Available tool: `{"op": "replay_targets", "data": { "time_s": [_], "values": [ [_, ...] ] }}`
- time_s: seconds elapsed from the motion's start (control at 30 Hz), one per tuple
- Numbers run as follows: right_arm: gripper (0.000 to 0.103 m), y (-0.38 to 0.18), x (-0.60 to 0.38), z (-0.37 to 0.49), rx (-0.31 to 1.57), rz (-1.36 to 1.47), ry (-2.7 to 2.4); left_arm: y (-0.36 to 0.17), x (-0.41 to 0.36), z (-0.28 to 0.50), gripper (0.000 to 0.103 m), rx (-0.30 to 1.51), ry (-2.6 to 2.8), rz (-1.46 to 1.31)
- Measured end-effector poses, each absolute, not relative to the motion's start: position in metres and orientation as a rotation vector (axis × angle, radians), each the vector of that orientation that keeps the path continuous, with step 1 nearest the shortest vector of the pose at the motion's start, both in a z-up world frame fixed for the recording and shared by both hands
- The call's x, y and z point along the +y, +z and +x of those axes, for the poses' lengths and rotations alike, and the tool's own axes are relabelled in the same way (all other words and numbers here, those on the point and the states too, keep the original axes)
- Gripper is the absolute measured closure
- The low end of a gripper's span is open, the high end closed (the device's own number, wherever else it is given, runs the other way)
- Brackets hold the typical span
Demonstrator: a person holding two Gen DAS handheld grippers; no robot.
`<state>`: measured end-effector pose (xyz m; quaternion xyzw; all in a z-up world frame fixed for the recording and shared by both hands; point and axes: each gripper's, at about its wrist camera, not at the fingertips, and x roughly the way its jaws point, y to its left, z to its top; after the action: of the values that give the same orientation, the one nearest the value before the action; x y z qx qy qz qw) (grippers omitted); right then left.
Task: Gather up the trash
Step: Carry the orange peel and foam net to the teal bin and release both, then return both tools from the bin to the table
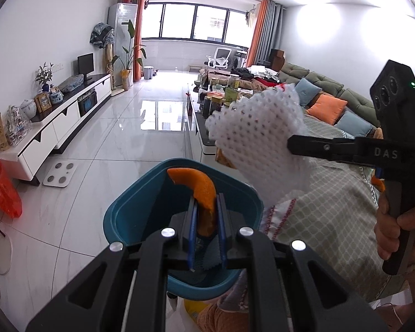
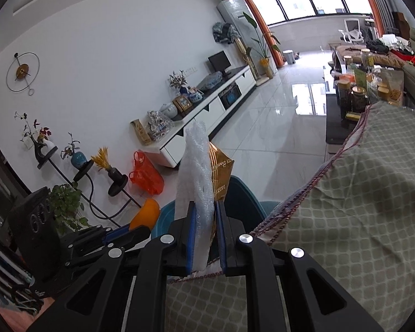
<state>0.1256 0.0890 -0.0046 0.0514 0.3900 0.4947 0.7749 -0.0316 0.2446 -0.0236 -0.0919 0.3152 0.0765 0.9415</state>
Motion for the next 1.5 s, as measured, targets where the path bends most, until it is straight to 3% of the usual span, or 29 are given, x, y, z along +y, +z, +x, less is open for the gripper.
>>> {"op": "replay_targets", "data": {
  "time_s": [0.57, 0.73, 0.8, 0.93, 1.5],
  "values": [
    [0.081, -0.036, 0.136, 0.131, 0.995, 0.027, 1.03, -0.044, 0.262, -0.009, 0.088, 0.713, 0.17, -0.232],
    [0.067, -0.036, 0.136, 0.132, 0.991, 0.026, 1.03, -0.05, 0.269, -0.002, 0.086, 0.726, 0.177, -0.264],
    [0.061, -0.036, 0.136, 0.132, 0.989, 0.028, 1.029, -0.052, 0.269, -0.002, 0.083, 0.726, 0.175, -0.273],
    [0.061, -0.036, 0.133, 0.131, 0.986, 0.044, 1.038, -0.054, 0.269, -0.003, 0.064, 0.719, 0.185, -0.286],
    [0.058, -0.005, 0.057, 0.11, 0.848, 0.095, 1.039, -0.014, 0.228, -0.023, 0.055, 0.583, 0.107, -0.219]
  ]
}}
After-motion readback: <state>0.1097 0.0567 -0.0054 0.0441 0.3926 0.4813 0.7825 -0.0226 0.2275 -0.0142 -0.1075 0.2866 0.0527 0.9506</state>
